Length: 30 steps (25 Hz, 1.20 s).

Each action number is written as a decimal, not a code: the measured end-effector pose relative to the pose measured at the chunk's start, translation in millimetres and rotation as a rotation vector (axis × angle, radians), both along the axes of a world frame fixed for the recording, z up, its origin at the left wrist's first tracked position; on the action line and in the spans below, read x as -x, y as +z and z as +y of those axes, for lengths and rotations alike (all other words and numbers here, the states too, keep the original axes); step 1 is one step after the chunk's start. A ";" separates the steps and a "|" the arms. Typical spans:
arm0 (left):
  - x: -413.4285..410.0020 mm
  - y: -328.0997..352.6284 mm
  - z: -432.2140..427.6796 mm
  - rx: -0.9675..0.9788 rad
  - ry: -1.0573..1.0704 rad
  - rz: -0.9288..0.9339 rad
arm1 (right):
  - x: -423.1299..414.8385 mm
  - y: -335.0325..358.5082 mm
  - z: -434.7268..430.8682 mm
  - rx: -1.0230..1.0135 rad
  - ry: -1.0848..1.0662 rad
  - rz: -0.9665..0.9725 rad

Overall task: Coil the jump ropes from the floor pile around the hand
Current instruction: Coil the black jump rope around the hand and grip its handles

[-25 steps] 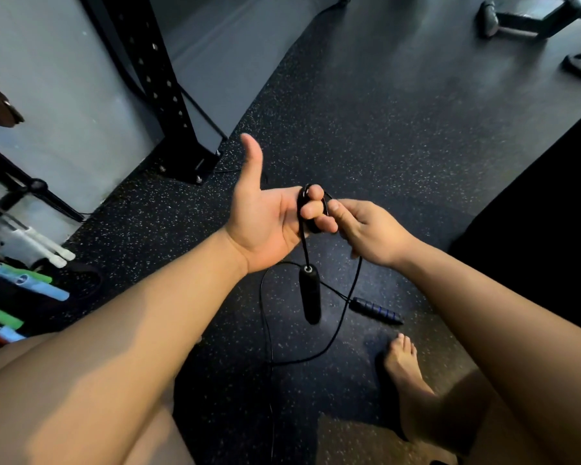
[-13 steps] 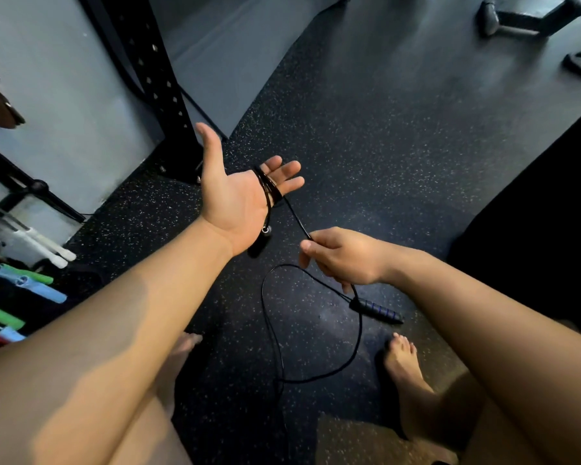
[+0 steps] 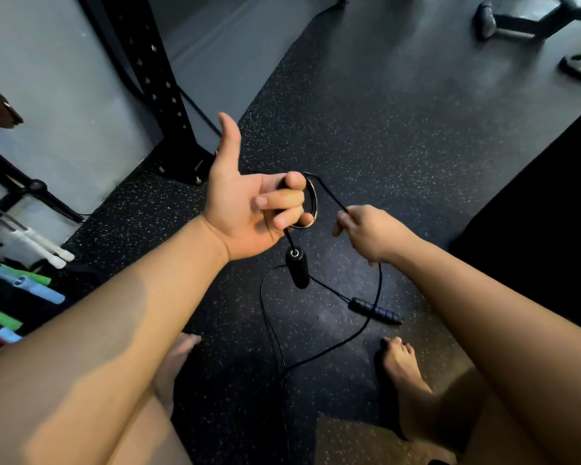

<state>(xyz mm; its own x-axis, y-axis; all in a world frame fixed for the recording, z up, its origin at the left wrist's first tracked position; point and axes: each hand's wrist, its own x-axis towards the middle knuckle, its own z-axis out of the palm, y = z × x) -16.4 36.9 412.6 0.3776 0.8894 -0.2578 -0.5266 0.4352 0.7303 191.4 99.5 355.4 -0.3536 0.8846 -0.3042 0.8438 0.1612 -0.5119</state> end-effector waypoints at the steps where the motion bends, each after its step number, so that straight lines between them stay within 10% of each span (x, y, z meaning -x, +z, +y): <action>1: 0.7 -0.1 -0.6 -0.006 -0.036 0.001 | 0.4 0.4 0.1 -0.006 -0.005 -0.010; 5: 1.9 -1.3 -1.2 -0.045 -0.047 -0.103 | 10.4 -1.9 -9.7 0.041 0.088 -0.076; 14: 5.3 -16.5 13.3 -0.027 0.623 -0.090 | 18.7 -3.1 -25.4 0.071 0.436 -0.011; 20: -1.1 -33.3 18.3 -0.015 0.510 0.137 | 22.5 6.6 -34.6 -0.066 0.596 -0.058; 26: 17.3 -27.0 24.8 0.018 0.600 -0.197 | 22.5 6.9 -30.2 -0.050 0.569 -0.183; 30: 7.2 -30.2 23.7 -0.054 0.616 0.006 | 25.8 5.4 -32.3 -0.108 0.606 -0.127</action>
